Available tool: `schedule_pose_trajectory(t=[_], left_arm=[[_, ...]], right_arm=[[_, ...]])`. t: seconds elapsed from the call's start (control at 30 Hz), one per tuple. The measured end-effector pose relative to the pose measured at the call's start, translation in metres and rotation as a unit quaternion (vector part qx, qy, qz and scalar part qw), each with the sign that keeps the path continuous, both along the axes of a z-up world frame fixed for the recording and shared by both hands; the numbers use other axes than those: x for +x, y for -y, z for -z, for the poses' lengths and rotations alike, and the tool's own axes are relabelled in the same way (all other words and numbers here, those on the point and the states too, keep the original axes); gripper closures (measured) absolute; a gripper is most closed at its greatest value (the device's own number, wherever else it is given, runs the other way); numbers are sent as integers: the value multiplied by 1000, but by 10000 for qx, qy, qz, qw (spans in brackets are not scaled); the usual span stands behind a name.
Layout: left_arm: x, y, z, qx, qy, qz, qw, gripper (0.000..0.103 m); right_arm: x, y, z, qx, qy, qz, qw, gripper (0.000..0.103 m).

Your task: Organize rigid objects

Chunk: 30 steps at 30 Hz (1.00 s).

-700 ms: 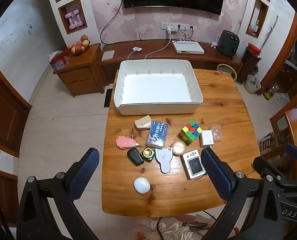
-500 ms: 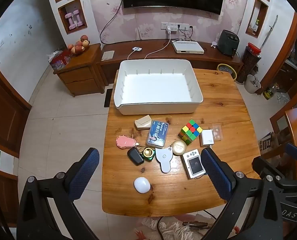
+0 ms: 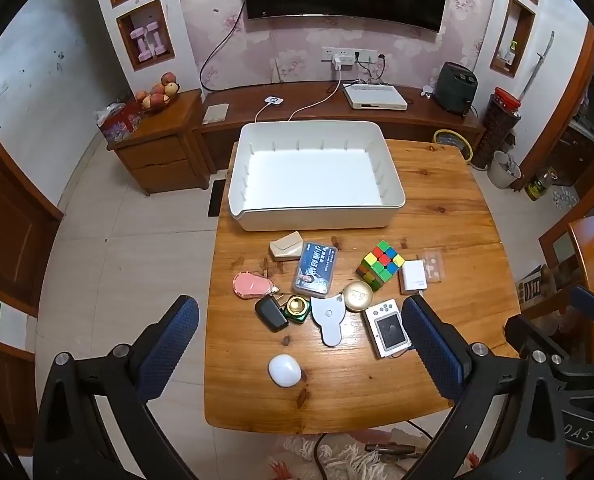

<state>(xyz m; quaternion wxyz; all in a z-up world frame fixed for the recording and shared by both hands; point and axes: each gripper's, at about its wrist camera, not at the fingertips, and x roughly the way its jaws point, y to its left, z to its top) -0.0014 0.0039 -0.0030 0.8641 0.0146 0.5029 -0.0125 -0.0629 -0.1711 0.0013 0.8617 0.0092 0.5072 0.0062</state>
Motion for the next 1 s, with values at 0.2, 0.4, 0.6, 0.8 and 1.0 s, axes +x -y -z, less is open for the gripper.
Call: schedule_pose_trajectory(t=[0.2, 0.4, 0.6, 0.8, 1.0], left_arm=[[0, 2, 1, 10, 14, -4, 10000, 2], [-3, 7, -2, 45, 38, 25, 10000, 2], [-3, 7, -2, 40, 38, 28, 10000, 2], [-3, 7, -2, 39, 35, 28, 10000, 2], [-3, 7, -3, 43, 32, 24, 10000, 2]], right_arm=[[-2, 2, -3, 16, 22, 26, 10000, 0], [-4, 3, -3, 12, 79, 32, 10000, 0], [-5, 3, -4, 13, 79, 26, 10000, 0], [-5, 3, -5, 12, 85, 26, 10000, 0], [-4, 5, -7, 15, 100, 24, 9999, 0]])
